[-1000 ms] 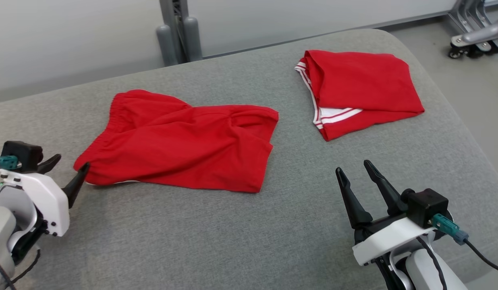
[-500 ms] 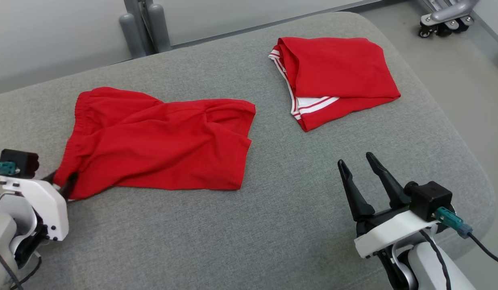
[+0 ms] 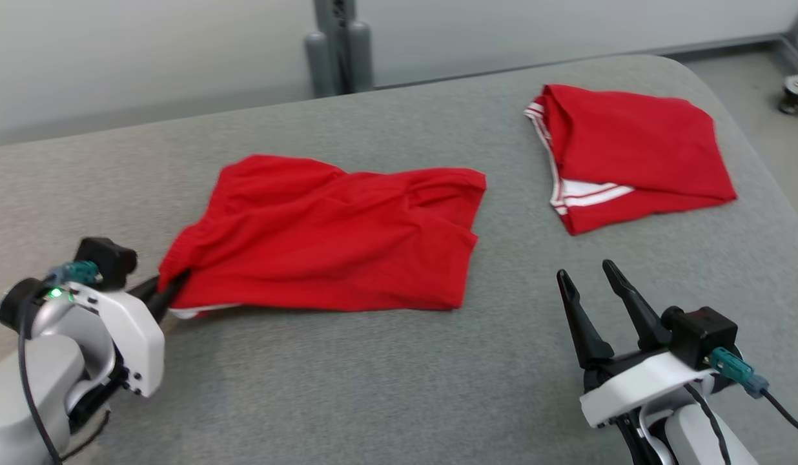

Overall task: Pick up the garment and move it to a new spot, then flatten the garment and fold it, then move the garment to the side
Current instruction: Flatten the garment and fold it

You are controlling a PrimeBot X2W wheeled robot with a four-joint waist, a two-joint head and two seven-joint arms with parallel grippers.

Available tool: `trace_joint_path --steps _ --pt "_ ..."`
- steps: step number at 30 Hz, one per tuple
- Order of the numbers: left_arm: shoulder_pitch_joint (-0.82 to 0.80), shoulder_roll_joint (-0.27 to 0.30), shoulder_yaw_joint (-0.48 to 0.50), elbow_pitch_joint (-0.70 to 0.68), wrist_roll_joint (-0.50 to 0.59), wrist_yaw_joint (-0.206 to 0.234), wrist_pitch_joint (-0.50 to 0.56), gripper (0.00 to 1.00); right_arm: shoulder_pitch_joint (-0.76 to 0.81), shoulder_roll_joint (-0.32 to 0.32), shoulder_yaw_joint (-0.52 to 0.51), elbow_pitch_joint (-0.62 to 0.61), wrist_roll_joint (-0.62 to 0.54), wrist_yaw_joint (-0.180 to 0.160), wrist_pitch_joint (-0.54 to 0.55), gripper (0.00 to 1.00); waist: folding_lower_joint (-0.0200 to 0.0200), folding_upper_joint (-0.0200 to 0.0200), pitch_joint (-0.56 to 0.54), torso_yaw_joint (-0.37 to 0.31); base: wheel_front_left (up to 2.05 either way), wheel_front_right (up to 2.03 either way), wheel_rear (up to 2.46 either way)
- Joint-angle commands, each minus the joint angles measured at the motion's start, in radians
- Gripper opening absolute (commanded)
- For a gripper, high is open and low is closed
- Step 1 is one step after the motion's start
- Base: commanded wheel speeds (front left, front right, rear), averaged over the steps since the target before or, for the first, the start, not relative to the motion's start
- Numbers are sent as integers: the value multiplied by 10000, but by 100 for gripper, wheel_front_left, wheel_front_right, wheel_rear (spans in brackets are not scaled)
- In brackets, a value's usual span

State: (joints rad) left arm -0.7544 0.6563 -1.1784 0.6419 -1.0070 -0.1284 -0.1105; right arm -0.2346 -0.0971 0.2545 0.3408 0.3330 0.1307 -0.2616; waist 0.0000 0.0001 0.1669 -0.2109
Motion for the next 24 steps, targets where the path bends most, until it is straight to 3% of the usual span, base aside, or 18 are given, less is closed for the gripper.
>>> trace_joint_path --steps 1,4,12,18,21,23,24 --pt "156 82 -99 -166 85 -25 -16 0 157 -76 -80 37 -48 -1 -50 100 0 -1 -378 578 0 0 0" --pt "385 181 -213 -766 78 12 60 0 296 -122 -89 122 -64 -1 -50 100 0 -1 -591 979 0 0 0" --pt "1490 472 -251 -2652 -386 827 184 0 322 -112 19 279 -30 -1 -52 100 0 -1 -667 1346 0 0 0" --pt "1903 265 120 -2103 -364 1430 -887 0 147 -200 158 407 61 -1 -50 100 0 -1 -562 1158 0 0 0" --pt "2000 34 416 -1695 -344 1551 -1309 0 77 -235 188 444 83 -1 -52 100 0 -1 -551 1034 0 0 0" --pt "2092 -61 594 -1346 -288 1373 -1432 0 61 -237 181 453 71 -1 -52 100 0 -1 -556 956 0 0 0" --pt "2001 -116 696 -1176 -159 1365 -1487 6 48 -255 192 464 84 0 -52 100 0 -1 -553 928 0 0 0"
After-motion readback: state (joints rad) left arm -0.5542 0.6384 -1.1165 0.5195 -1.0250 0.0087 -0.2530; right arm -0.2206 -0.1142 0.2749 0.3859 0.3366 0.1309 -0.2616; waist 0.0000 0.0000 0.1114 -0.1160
